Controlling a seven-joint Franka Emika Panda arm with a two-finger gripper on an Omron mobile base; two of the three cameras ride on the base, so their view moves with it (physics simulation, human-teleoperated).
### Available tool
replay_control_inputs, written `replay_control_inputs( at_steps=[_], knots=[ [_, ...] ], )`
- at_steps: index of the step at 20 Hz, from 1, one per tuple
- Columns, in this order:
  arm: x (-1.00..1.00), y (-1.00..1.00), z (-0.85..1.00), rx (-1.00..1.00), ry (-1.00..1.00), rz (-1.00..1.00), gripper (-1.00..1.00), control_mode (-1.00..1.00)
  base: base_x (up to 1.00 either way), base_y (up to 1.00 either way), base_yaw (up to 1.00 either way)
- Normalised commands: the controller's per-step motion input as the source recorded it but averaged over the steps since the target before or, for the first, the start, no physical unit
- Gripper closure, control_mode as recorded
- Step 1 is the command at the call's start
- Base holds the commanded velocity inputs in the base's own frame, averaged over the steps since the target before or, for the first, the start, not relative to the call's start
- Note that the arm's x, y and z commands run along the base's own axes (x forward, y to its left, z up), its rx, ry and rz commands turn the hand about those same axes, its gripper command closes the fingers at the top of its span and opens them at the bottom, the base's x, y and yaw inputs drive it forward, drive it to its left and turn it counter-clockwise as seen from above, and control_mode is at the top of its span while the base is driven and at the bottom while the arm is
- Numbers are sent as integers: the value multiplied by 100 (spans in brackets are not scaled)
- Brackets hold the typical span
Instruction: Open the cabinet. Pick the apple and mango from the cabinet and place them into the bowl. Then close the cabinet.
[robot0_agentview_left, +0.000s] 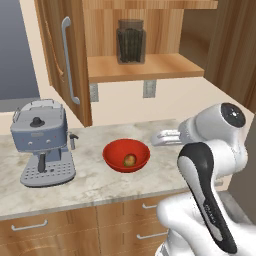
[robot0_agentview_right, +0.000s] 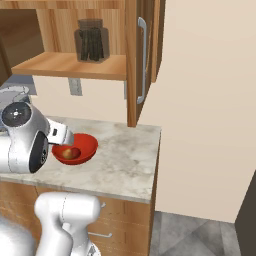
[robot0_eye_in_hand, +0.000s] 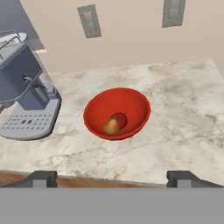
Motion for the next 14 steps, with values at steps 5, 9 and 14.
replay_control_inputs(
  at_steps=[5,9,14],
  knots=[
    [-64,-31,61,9,0,-8,-100,-100,0,0,0],
    [-63,-38,46,12,1,-8,-100,-100,0,0,0],
    [-49,-41,25,12,0,-5,-100,-100,0,0,0]
  ],
)
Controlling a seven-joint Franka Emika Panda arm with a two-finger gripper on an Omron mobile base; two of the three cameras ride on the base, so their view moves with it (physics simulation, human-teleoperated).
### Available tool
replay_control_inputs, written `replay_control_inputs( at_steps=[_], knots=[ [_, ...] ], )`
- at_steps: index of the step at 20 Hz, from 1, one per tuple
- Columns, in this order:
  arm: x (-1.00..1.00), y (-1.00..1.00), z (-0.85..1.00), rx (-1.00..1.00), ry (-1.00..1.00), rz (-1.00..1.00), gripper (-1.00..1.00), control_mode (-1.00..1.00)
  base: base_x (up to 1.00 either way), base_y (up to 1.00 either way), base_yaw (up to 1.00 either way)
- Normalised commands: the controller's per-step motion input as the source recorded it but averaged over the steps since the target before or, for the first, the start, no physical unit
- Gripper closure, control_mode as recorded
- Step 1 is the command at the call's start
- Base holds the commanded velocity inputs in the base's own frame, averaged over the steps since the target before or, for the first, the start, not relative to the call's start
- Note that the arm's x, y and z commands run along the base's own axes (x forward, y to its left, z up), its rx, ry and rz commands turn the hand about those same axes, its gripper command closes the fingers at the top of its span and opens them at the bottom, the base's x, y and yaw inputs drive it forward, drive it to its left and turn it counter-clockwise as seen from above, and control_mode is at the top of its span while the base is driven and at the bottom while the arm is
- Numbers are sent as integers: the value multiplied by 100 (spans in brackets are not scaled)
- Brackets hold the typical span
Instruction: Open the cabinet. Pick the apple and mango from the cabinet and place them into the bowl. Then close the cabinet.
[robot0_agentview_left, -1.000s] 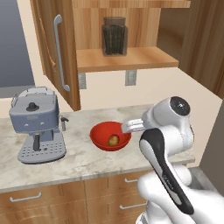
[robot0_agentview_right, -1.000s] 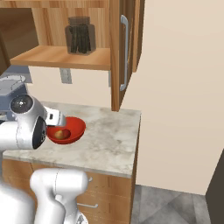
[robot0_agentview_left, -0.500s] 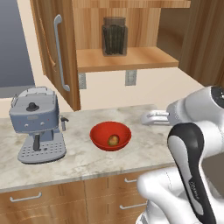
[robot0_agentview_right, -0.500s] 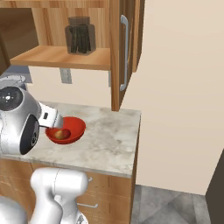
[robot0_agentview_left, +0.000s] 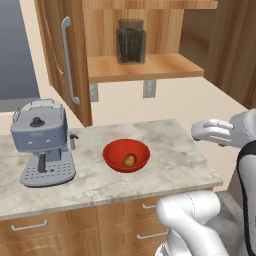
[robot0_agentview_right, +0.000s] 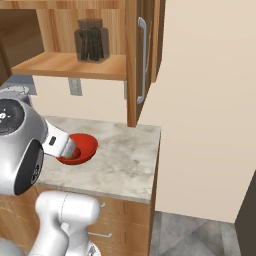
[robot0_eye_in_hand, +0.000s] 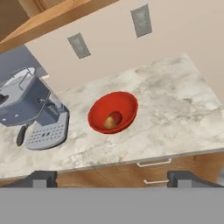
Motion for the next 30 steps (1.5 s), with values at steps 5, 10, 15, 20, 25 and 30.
replay_control_inputs(
  at_steps=[5,10,15,20,25,30],
  knots=[
    [-30,-42,27,15,0,-4,-100,-100,0,0,0],
    [-26,-42,26,13,0,-5,-100,-100,0,0,0],
    [-17,-46,21,12,-2,-4,-100,-100,0,0,0],
    [-1,-44,4,11,0,-2,-100,-100,0,0,0],
    [0,-38,0,17,0,0,-100,-100,0,0,0],
    [0,-39,0,17,-2,0,-100,-100,0,0,0]
  ],
)
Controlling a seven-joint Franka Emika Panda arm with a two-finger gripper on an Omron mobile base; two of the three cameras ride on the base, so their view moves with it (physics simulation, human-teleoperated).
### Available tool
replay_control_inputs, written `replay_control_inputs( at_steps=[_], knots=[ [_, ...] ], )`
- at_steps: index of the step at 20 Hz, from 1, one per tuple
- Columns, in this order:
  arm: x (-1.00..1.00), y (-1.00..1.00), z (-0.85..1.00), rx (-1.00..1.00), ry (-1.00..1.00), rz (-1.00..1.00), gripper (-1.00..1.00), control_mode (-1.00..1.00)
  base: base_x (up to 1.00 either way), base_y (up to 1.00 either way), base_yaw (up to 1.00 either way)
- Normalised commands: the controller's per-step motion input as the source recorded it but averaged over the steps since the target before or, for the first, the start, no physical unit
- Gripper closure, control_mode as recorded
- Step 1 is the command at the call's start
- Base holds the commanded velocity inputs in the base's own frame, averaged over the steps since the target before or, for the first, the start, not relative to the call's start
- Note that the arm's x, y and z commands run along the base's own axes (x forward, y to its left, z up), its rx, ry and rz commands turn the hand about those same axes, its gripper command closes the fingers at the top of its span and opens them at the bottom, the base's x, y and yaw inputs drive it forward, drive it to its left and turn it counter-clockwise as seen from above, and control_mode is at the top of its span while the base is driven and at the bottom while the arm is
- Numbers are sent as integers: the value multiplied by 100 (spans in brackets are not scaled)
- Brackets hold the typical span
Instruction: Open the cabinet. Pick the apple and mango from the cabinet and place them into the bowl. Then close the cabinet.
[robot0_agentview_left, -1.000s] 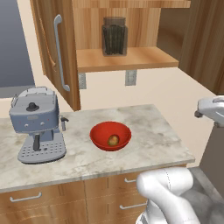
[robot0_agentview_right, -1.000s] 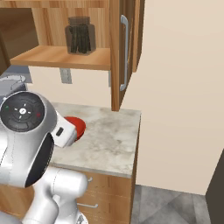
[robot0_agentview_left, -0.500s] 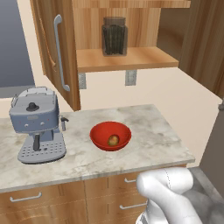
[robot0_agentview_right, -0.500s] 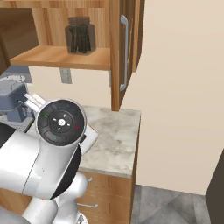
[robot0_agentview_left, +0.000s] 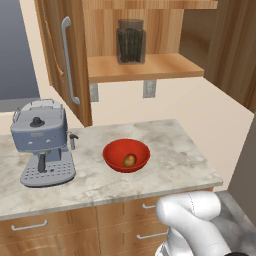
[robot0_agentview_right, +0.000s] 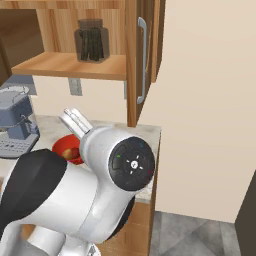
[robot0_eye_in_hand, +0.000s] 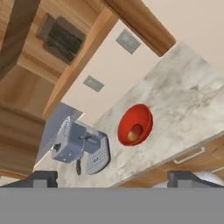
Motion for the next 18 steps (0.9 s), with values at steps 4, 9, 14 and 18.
replay_control_inputs(
  at_steps=[4,9,14,18],
  knots=[
    [4,-39,4,12,-22,0,-100,-100,0,0,0],
    [13,-27,1,2,-31,2,-100,-100,0,0,0],
    [36,-18,0,1,-27,5,-100,-100,0,0,0],
    [49,-35,0,5,-21,7,-100,-100,0,0,0]
  ],
)
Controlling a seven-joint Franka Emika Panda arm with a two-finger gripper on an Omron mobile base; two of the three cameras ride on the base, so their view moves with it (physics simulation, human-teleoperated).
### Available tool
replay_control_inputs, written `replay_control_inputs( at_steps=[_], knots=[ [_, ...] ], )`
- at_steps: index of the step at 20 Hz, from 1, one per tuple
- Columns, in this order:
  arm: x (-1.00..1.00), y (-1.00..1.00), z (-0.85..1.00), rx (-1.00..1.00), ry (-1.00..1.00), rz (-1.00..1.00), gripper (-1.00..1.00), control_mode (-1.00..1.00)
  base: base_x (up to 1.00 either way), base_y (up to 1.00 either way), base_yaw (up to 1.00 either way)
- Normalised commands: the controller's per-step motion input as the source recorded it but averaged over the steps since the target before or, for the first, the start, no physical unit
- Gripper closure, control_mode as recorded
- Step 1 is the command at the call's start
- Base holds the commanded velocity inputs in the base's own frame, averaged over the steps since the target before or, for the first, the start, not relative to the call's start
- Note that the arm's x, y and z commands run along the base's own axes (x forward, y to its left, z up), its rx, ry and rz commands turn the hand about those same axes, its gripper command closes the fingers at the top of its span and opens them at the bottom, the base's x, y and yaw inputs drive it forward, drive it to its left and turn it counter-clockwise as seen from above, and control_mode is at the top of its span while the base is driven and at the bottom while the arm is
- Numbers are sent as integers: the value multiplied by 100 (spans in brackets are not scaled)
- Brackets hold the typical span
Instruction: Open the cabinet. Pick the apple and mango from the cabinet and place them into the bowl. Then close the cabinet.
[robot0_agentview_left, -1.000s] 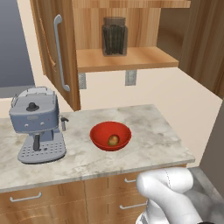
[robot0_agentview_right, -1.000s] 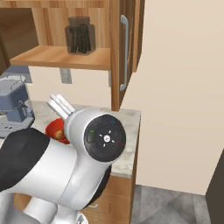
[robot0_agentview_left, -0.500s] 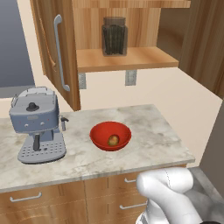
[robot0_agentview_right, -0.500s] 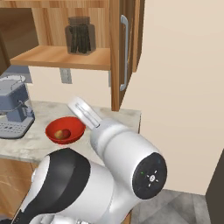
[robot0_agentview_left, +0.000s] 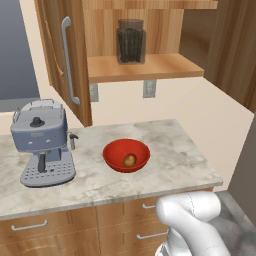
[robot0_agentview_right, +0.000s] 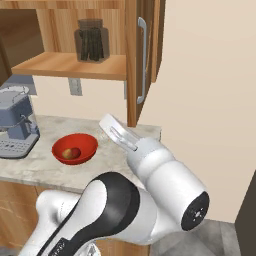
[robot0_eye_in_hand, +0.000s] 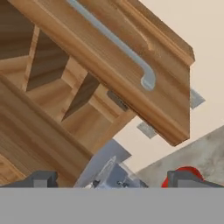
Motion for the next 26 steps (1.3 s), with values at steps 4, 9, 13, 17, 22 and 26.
replay_control_inputs(
  at_steps=[4,9,13,17,22,26],
  knots=[
    [52,-41,0,5,-17,9,-100,-100,0,0,0],
    [55,-40,0,5,-13,8,-100,-100,0,0,0],
    [54,-31,5,5,-8,6,-100,-100,0,0,0],
    [45,-14,18,4,-6,3,-100,-100,0,0,0],
    [14,3,25,0,-10,0,-100,-100,0,0,0],
    [0,36,18,0,-10,0,-100,-100,0,0,0]
  ],
)
